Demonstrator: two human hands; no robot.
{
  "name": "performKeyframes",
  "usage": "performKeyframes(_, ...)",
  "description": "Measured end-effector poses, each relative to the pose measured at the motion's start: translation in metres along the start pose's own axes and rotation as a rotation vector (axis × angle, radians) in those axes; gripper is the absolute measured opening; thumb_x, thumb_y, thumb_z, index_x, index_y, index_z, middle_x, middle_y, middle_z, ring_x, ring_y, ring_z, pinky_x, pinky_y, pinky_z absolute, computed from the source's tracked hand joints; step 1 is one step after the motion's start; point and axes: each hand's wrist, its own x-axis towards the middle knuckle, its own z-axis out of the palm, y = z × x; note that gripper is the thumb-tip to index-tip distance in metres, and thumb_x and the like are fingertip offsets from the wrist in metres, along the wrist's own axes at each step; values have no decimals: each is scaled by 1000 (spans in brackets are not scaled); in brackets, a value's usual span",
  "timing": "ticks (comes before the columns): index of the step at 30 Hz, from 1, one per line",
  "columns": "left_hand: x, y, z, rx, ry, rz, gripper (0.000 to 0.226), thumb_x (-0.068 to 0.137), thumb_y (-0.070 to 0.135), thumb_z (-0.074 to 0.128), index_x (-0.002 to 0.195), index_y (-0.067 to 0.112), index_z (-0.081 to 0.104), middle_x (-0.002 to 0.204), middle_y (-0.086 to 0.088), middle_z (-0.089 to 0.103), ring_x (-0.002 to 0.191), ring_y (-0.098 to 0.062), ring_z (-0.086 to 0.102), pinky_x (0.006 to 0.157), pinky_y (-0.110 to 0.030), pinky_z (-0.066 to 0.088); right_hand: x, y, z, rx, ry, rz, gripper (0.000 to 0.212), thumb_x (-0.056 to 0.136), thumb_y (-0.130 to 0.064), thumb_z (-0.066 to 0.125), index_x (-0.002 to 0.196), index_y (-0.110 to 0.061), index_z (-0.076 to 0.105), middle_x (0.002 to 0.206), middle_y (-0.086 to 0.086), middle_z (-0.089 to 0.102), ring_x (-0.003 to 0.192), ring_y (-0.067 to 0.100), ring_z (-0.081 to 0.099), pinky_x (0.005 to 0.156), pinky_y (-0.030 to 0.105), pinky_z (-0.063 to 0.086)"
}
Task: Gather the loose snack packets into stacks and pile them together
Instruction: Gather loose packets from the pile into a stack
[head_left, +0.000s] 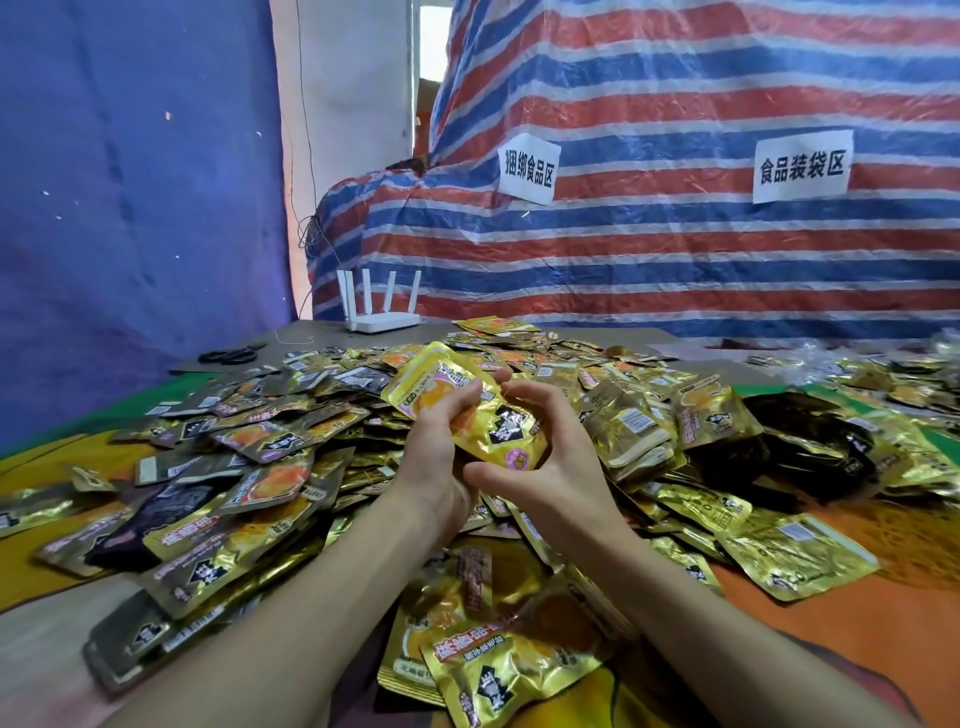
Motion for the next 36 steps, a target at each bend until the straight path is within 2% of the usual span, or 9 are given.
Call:
performKeyframes(4,-1,2,-3,-5,-34,-5,32,95,25,58,82,9,83,94,-16,77,78,-30,76,63,-38,62,8,2,-5,289,27,67,48,68,-14,59,115,-19,70,116,2,70,116,26,63,92,57,56)
performKeyframes(7,-4,1,-2,46,-43,-22,32,93,27,60,82,5,82,97,-19,76,79,-32,76,65,-42,63,16,-1,-14,463,38,166,41,73,-17,51,105,-19,77,108,4,75,104,31,69,71,45,57)
performKeyframes(12,-4,0,-1,60,-43,-27,30,93,29,62,101,4,76,109,-20,74,93,-37,73,89,-50,58,15,5,-21,83,98,19,26,79,-33,70,102,-22,73,105,-11,75,100,4,69,73,15,54)
performKeyframes(16,-2,2,-3,50,-53,1,28,93,28,62,95,8,81,104,-19,75,91,-34,74,77,-44,63,12,6,-19,-190,-81,4,62,70,-36,90,124,-29,60,124,-20,64,112,-2,62,87,25,57)
performKeyframes(19,-3,0,-4,163,0,33,30,89,26,69,110,6,74,108,-17,75,96,-34,74,66,-40,61,12,2,-20,-560,-105,-53,92,62,-54,88,141,-31,48,137,-14,53,123,2,51,103,33,50)
performKeyframes(21,-3,-3,-5,262,21,52,20,87,27,72,97,11,79,99,-11,77,89,-28,75,62,-36,58,12,1,-21,-729,-133,-74,107,60,-62,86,149,-29,38,141,-12,50,127,5,48,106,30,47)
performKeyframes(27,-3,-12,0,345,20,88,15,83,20,78,96,12,79,95,-5,77,80,-17,73,69,-28,59,8,-1,-22,-571,-175,-30,98,58,-53,76,142,-25,33,115,-17,57,100,-2,60,84,10,48)
performKeyframes(33,-4,-12,-2,475,-60,119,88,56,49,84,131,13,57,123,-9,70,110,-21,67,94,-41,52,18,-12,-41,-907,33,-27,90,65,-55,76,141,-20,41,116,-2,57,101,18,59,85,39,55)
performKeyframes(36,-1,-6,-9,567,24,197,62,72,55,71,122,19,60,121,-2,69,111,-20,66,103,-45,47,34,-21,-65,-1079,194,111,83,70,-45,82,135,-15,40,108,5,55,94,25,58,81,42,55)
